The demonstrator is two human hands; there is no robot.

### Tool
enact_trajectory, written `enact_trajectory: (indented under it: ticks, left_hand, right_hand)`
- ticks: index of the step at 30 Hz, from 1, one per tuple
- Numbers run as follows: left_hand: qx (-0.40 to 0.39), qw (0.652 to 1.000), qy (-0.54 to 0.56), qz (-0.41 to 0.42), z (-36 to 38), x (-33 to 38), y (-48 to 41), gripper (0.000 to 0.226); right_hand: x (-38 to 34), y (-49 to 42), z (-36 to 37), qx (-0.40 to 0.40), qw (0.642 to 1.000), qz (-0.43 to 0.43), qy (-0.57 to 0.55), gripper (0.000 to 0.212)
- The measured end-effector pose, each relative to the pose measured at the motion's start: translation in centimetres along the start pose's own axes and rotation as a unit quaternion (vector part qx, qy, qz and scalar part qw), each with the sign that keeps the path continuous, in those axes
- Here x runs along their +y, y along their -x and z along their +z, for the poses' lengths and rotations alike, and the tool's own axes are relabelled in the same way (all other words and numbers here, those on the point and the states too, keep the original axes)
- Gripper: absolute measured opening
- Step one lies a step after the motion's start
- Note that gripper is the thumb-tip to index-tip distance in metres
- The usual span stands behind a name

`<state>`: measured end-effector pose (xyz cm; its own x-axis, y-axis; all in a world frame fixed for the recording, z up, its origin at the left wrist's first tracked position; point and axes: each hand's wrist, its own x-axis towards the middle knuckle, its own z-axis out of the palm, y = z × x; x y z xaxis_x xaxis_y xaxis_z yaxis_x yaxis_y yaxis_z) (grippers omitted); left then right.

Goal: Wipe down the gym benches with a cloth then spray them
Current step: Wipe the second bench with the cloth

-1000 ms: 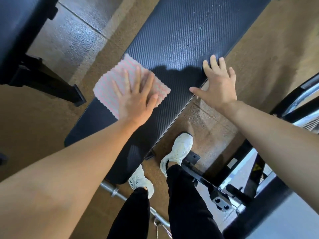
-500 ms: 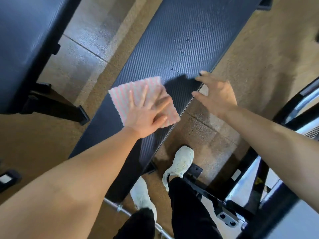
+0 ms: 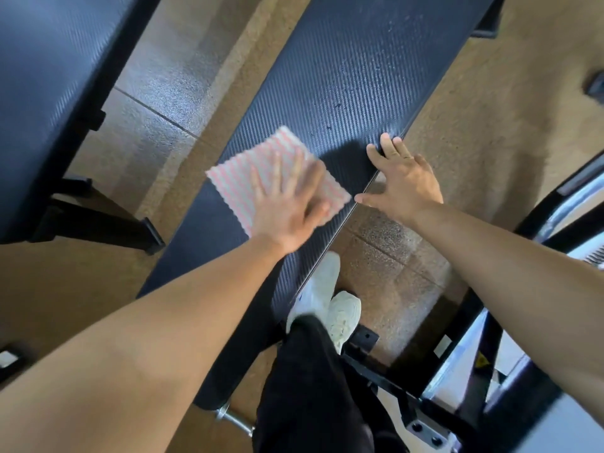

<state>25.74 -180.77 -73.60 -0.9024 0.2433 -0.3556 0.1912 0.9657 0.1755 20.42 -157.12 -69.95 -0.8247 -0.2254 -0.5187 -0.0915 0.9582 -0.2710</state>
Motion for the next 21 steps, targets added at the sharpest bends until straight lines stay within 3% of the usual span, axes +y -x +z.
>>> enact_trajectory:
  ticks: [4, 9, 15, 21]
  left_hand:
    - [-0.012, 0.991, -0.056, 0.122, 1.1, 3.2, 1.1, 0.073]
    - [-0.036, 0.975, -0.094, 0.198, -0.6, 0.6, -1.4, 0.068]
    - [-0.021, 0.998, -0.054, -0.007, -4.3, -4.1, -8.3, 0.066]
    - [-0.007, 0.996, -0.028, -0.090, -5.7, -1.8, -12.3, 0.070]
  right_hand:
    - [2.1, -0.2, -1.5, -0.040, 0.998, -0.024, -0.050, 0.079]
    - [3.5, -1.0, -3.4, -0.041, 0.991, -0.012, -0.129, 0.059]
    - [2.9, 0.1, -3.4, -0.069, 0.980, -0.018, -0.185, 0.065]
    - [3.0, -0.7, -5.6, -0.026, 0.965, 0.020, -0.262, 0.051]
